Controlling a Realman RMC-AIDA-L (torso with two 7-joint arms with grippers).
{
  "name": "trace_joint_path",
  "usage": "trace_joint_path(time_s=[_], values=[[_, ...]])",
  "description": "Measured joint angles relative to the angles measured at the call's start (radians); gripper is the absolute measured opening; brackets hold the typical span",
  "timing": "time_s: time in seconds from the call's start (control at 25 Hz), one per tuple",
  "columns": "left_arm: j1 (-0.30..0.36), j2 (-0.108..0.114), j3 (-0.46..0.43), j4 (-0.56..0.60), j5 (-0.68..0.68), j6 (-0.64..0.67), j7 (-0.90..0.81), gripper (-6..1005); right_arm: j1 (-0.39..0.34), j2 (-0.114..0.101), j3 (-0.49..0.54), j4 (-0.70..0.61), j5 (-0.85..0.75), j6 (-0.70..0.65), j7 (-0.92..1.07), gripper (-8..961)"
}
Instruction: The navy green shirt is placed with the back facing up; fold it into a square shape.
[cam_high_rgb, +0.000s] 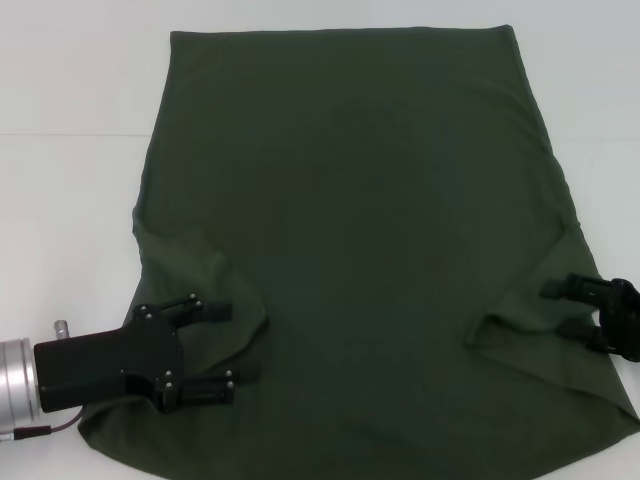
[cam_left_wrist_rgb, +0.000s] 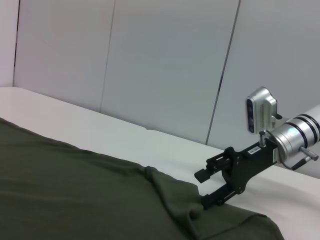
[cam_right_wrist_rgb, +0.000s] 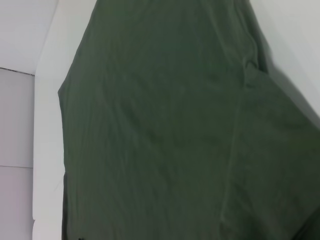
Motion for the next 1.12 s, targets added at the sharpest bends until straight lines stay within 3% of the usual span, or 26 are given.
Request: trace_joint_path(time_s=[0.8,1.12], values=[[-0.001,-0.002,0.000,-0.002,0.000,-0.009,0.000,878,0.029,0.003,-0.020,-0.003,0.002,0.026,-0.001,790],[-0.005,-0.002,0.000,-0.002,0.000,-0.011,0.000,877,0.084,0.010,-0.026,-0.002,0.002,0.038,-0.017,790]])
